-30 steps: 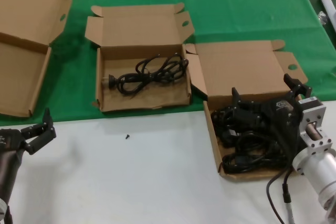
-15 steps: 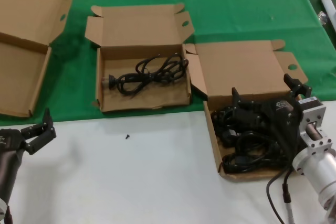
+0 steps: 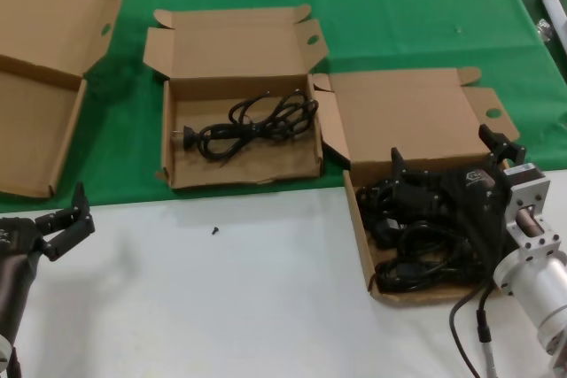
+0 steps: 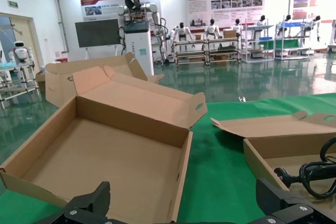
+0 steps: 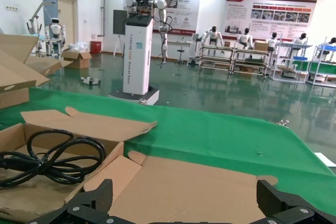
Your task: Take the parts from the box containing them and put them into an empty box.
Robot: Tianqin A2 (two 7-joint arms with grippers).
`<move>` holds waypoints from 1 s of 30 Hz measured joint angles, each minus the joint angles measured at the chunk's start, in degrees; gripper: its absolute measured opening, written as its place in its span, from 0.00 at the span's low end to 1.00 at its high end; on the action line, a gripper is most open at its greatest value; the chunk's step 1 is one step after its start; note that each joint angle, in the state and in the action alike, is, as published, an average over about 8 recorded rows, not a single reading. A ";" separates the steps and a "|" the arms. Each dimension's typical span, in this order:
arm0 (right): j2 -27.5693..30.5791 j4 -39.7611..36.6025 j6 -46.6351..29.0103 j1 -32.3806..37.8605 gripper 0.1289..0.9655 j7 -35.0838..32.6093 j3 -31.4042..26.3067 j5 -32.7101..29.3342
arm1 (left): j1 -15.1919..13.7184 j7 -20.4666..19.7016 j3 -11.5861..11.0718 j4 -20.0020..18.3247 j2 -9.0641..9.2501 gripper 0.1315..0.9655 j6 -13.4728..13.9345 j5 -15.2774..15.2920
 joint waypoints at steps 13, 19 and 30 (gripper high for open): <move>0.00 0.00 0.00 0.00 1.00 0.00 0.00 0.00 | 0.00 0.00 0.00 0.00 0.00 1.00 0.00 0.00; 0.00 0.00 0.00 0.00 1.00 0.00 0.00 0.00 | 0.00 0.00 0.00 0.00 0.00 1.00 0.00 0.00; 0.00 0.00 0.00 0.00 1.00 0.00 0.00 0.00 | 0.00 0.00 0.00 0.00 0.00 1.00 0.00 0.00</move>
